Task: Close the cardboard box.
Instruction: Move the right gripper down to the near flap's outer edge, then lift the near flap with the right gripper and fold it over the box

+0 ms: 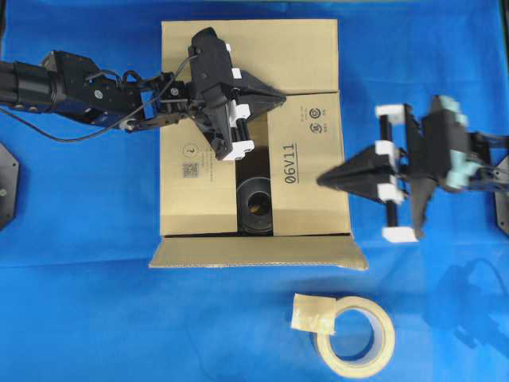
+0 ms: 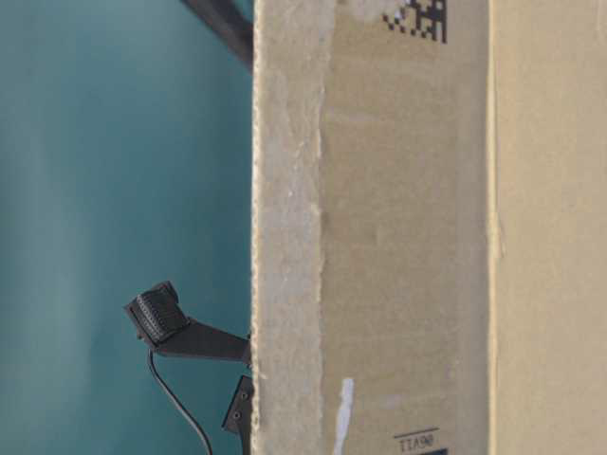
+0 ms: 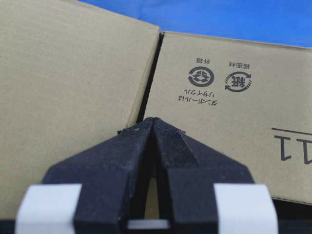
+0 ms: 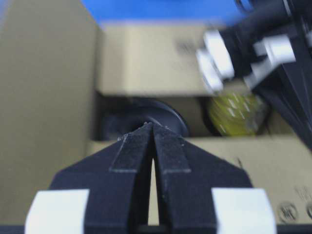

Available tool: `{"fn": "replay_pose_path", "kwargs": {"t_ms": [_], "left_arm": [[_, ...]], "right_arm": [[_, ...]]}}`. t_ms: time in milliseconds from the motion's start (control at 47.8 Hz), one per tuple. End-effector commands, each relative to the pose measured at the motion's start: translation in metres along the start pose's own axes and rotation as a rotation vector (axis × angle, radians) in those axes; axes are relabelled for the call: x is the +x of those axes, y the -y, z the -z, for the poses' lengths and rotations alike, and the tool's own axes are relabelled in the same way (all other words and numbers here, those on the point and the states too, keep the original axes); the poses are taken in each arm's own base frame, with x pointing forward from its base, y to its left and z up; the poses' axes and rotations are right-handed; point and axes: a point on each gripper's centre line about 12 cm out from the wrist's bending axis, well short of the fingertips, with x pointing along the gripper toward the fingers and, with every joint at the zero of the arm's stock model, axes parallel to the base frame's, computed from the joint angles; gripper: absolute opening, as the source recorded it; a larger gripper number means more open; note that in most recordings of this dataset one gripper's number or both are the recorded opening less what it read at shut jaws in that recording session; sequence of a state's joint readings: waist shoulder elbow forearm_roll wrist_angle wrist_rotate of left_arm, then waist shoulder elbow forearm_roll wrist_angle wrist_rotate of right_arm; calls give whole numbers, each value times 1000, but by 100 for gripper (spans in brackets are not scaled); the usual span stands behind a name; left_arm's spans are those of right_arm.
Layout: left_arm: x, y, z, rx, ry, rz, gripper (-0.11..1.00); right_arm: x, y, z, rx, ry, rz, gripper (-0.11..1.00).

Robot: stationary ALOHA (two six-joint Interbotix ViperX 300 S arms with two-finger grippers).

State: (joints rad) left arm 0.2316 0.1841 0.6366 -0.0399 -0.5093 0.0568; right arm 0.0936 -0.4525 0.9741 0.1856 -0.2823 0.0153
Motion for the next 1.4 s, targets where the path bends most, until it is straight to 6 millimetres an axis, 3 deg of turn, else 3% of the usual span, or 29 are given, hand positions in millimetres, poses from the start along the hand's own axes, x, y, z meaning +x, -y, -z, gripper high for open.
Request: {"fn": "replay_pose_path", "kwargs": {"t_ms": [0,147,251,649,1005,1382], "left_arm": [[0,-2,-10,1,27,-5,0],[0,-2,-10,1,29,-5,0],[0,-2,-10,1,29,-5,0],[-1,-5,-9,-1,27,-11,0],[-1,-5,-9,-1,26,-11,0],[-1,-4,-8,-6,23,-9,0]], "right_arm": [[-13,-16,-18,-8,69,-57,0],[-29,-42,-23,-37,114,-157,0],[-32,-57,-17,-70,100,-214,0],[-16,-85,27,-123,20,-303,0],[-11,-81,31,-122,8,-286,0],[-13,-44,13,-90,57,-167,0]]}}
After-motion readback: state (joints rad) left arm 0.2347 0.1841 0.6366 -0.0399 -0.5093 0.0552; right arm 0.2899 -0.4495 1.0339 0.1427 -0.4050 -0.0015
